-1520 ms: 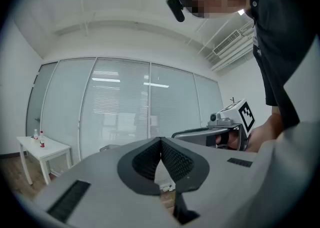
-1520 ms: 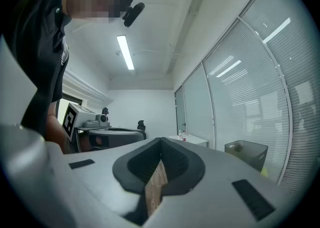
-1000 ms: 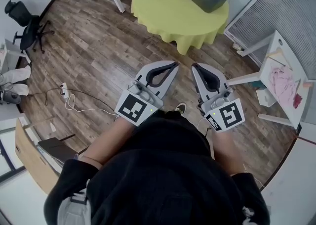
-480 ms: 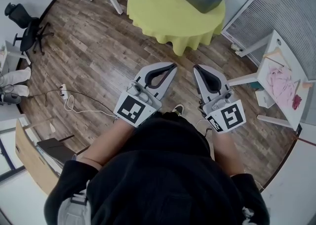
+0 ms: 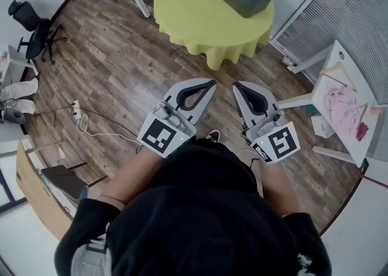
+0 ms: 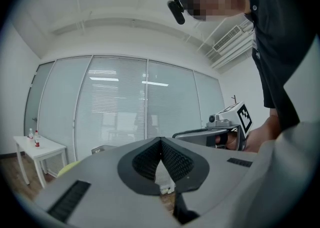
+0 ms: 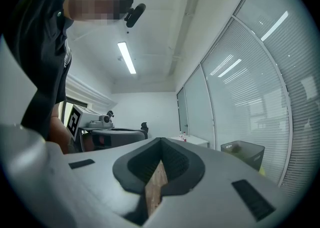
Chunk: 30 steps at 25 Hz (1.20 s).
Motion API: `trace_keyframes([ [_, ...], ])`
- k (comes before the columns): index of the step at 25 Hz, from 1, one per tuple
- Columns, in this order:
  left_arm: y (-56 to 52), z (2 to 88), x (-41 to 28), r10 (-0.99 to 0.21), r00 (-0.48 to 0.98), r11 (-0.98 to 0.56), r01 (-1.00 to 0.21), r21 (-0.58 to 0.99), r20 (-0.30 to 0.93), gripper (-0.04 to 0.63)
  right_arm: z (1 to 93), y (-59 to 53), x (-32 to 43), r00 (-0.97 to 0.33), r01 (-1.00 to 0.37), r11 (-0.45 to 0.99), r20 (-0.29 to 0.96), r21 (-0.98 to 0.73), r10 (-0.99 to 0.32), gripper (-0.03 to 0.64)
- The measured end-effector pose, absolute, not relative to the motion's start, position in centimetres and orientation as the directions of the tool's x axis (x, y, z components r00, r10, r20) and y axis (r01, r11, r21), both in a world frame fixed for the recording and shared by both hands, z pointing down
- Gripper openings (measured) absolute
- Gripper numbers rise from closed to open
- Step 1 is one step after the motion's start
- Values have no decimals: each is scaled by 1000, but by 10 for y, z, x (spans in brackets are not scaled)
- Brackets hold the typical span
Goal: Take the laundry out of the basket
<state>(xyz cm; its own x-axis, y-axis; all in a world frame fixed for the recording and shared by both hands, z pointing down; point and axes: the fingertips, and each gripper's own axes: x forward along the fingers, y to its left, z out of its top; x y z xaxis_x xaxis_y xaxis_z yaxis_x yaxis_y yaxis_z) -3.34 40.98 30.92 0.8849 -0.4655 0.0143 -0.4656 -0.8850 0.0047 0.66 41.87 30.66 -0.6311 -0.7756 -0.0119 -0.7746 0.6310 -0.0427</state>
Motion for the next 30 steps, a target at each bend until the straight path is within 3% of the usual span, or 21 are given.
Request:
trace_keyframes([
  [11,370,312,-23,-444,896,-896,-444,7,6,9,311,379,11,-634,-773,634,3,-37,-773,21],
  [30,211,316,-32,-356,935,-934,-356,33,0,9,313,221,-8,-570,-822,569,44,-30,-820,21],
])
